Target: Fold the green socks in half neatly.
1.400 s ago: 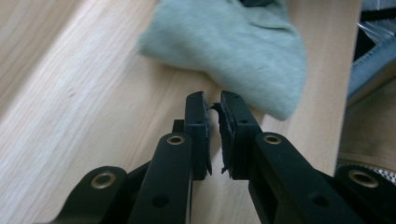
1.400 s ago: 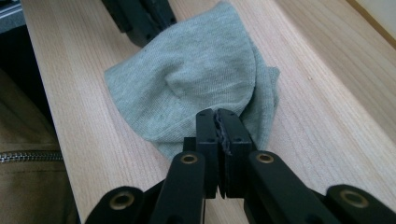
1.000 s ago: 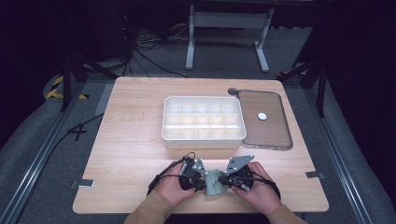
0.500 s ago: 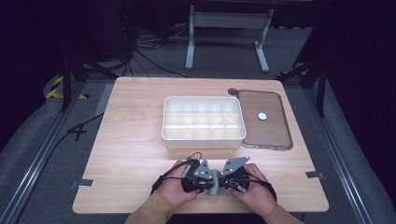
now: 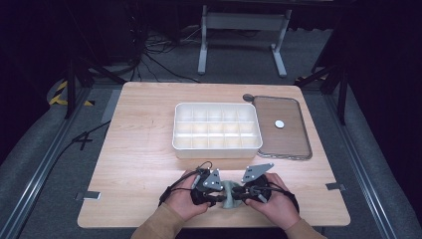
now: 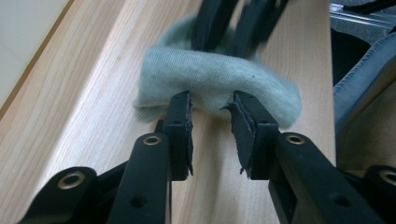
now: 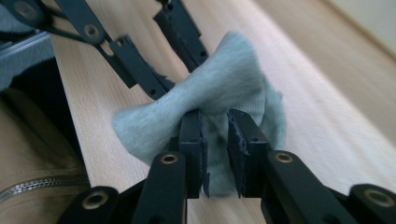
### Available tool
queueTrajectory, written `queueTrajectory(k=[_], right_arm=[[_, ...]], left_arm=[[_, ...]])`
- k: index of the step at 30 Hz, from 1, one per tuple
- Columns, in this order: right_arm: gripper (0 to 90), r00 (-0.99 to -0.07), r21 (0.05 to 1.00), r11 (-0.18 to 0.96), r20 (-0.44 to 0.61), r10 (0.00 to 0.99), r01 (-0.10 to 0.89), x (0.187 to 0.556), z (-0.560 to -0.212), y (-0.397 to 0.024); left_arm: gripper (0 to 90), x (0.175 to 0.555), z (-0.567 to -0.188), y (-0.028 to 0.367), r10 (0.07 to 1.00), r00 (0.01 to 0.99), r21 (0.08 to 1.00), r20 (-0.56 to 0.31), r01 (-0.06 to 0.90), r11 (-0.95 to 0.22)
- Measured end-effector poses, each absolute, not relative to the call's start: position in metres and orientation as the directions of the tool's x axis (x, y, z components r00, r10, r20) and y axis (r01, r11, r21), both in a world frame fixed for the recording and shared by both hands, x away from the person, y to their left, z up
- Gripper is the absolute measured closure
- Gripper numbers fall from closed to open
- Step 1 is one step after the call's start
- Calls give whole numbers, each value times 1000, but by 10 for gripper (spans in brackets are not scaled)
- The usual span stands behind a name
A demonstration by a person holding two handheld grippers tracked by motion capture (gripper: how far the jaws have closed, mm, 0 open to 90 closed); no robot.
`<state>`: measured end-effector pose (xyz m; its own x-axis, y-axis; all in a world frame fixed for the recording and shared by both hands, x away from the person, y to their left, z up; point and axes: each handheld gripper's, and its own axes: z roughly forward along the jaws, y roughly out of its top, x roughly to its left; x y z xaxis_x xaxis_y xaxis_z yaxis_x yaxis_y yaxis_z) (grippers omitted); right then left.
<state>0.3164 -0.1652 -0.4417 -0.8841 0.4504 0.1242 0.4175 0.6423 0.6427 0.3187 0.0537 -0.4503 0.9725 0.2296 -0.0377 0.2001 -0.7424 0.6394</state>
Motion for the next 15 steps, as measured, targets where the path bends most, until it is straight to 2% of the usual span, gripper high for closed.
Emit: queueTrajectory(k=[3, 7, 9, 15], right_arm=[[757, -849, 661, 587, 151, 506, 468, 321, -428, -189], [803, -793, 605, 569, 180, 583, 556, 333, -436, -214], [827, -795, 579, 587, 192, 576, 565, 335, -444, -214], [848, -827, 579, 620, 193, 528, 531, 331, -447, -199]], left_arm=[[683, 319, -450, 53, 227, 973, 644, -41, 200, -738], [683, 319, -451, 51, 217, 975, 639, -41, 193, -745], [683, 319, -452, 50, 217, 975, 639, -39, 192, -745], [682, 317, -450, 48, 217, 976, 645, -28, 184, -742]])
